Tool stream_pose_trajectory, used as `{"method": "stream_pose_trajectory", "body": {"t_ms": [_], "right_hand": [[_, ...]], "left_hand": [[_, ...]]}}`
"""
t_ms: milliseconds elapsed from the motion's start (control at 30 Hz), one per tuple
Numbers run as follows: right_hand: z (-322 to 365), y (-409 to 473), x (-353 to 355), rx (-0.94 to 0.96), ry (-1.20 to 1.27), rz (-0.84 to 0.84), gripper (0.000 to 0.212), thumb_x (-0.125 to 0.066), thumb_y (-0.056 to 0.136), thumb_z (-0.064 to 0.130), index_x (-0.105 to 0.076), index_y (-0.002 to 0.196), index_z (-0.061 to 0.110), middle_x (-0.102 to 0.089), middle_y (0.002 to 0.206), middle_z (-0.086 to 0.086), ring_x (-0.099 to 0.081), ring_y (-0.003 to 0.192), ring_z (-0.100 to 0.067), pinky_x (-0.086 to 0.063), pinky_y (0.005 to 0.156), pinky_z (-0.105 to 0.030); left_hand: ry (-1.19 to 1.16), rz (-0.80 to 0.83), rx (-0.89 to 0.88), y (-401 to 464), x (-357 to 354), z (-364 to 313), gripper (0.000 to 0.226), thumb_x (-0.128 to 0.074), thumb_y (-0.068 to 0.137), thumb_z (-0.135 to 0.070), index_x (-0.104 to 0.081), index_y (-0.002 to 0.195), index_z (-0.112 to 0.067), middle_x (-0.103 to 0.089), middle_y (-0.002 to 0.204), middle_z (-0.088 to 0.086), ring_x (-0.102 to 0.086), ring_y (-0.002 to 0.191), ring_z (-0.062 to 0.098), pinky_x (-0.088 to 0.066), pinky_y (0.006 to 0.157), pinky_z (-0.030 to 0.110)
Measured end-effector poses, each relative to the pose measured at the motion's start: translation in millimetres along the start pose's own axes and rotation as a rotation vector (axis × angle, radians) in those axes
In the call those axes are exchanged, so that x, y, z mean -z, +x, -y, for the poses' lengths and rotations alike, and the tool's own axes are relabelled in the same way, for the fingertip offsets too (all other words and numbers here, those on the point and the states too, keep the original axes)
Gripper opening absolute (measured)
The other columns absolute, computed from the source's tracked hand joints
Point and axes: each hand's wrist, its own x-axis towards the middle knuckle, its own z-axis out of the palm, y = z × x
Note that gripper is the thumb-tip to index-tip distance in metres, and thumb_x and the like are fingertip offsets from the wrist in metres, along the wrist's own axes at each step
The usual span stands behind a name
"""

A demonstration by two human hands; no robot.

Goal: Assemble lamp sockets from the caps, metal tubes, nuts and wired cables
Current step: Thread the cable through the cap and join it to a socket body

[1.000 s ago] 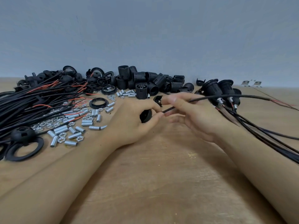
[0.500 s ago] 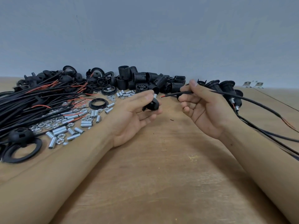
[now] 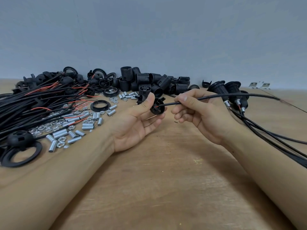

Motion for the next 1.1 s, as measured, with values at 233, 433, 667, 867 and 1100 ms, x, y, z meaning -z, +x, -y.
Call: {"method": "stream_pose_trajectory", "body": {"t_ms": [233, 433, 667, 867, 1100], "right_hand": [[1, -3, -3, 0.032, -0.176, 0.009, 0.015, -0.066, 0.088, 0.012, -0.065, 0.086, -0.003, -0.071, 0.074, -0.019, -0.066, 0.061, -0.025, -0.054, 0.056, -0.026], [7, -7, -3, 0.089, -0.365, 0.048, 0.012, -0.063, 0.093, 0.003, -0.065, 0.085, -0.005, -0.072, 0.073, -0.018, -0.068, 0.063, -0.03, -0.056, 0.058, -0.032], [-1, -9, -13, 0.156, -0.541, -0.038, 0.009, -0.066, 0.091, 0.021, -0.07, 0.084, 0.019, -0.067, 0.071, -0.005, -0.056, 0.061, -0.01, -0.049, 0.055, -0.027], [-4, -7, -10, -0.115, -0.181, 0.09, 0.048, -0.066, 0.079, 0.031, -0.063, 0.118, 0.003, -0.068, 0.104, -0.021, -0.069, 0.078, -0.02, -0.057, 0.066, -0.029], [-3, -2, -7, -0.134, -0.048, -0.076, 0.074, -0.078, 0.063, 0.015, -0.046, 0.131, 0.008, -0.074, 0.091, -0.012, -0.072, 0.082, -0.03, -0.058, 0.072, -0.031]], "left_hand": [[0.117, -0.066, -0.073, 2, 0, 3, 0.046, -0.073, 0.065, -0.043, -0.068, 0.098, -0.012, -0.073, 0.097, 0.006, -0.071, 0.082, 0.012, -0.058, 0.075, 0.022], [0.346, -0.151, -0.177, 0, -8, 5, 0.077, -0.068, 0.06, -0.06, -0.065, 0.104, 0.003, -0.073, 0.08, 0.01, -0.062, 0.059, 0.012, -0.052, 0.056, 0.022], [0.482, -0.137, -0.227, -1, -13, 11, 0.063, -0.058, 0.072, -0.062, -0.068, 0.092, -0.003, -0.072, 0.071, 0.013, -0.055, 0.047, 0.013, -0.046, 0.048, 0.021], [0.55, -0.104, -0.276, -1, -10, 14, 0.042, -0.065, 0.075, -0.048, -0.065, 0.082, -0.006, -0.066, 0.064, 0.005, -0.05, 0.047, 0.012, -0.044, 0.049, 0.023], [0.477, -0.056, -0.215, -1, -6, 11, 0.023, -0.059, 0.093, -0.014, -0.07, 0.11, -0.003, -0.075, 0.084, 0.007, -0.058, 0.059, 0.008, -0.05, 0.058, 0.02]]}}
